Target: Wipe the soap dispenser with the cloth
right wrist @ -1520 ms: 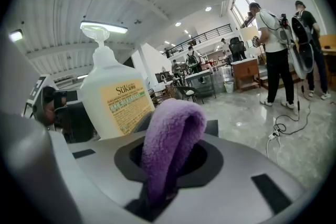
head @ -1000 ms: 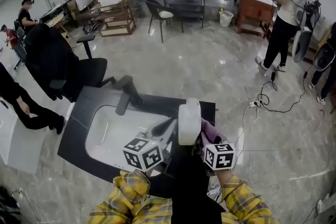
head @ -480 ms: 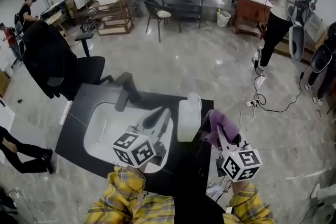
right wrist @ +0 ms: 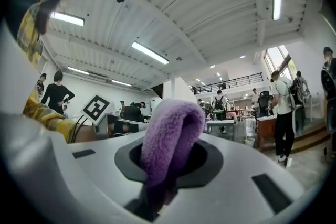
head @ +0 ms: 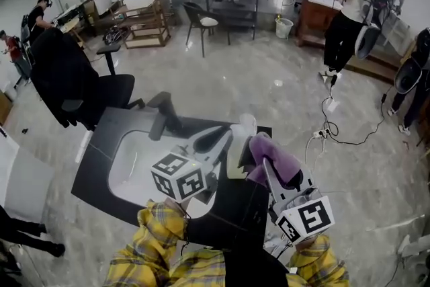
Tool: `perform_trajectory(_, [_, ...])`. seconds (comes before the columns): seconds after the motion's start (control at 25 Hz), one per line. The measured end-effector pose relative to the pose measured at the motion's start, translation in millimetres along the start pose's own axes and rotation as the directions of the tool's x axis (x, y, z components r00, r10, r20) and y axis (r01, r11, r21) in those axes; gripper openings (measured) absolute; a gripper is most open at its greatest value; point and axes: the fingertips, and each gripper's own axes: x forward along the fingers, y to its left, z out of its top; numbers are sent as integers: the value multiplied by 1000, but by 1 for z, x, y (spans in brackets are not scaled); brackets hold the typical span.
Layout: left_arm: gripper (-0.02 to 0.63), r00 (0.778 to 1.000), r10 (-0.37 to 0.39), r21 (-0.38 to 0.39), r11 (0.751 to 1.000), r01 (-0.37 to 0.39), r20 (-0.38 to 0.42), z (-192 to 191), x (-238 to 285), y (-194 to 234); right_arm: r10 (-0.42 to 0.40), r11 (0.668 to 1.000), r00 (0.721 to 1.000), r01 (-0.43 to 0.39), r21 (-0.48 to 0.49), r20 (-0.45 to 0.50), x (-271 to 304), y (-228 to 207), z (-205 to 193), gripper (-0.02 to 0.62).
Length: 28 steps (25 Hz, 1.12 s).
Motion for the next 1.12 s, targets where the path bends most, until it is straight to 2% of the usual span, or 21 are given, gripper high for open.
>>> perform_trajectory(0.24, [18,998,-15,43,999,18,-62,-9,7,-1,-25,996,999,22,-86,-32,16,12,-8,74])
perform_trajectory(0.48, [17,996,-9,42,999,12,-91,-18,7,5,17,978,989,-47,-202,-146,23,35,-33,74])
perform_trajectory(0.6, [17,995,-5,43,999,9,-101,-22,4,9,28,982,984,-59,-177,-174,24,44,-49,75])
perform_trajectory(0.92, [17,995,-24,40,999,28,-99,-23,2,9,51,971,968,-105,-216,-244,26,51,-89,74])
perform_trajectory(1.12, [17,995,-24,44,999,29,-99,-25,1,10,63,972,951,-128,-197,-304,27,52,-121,74])
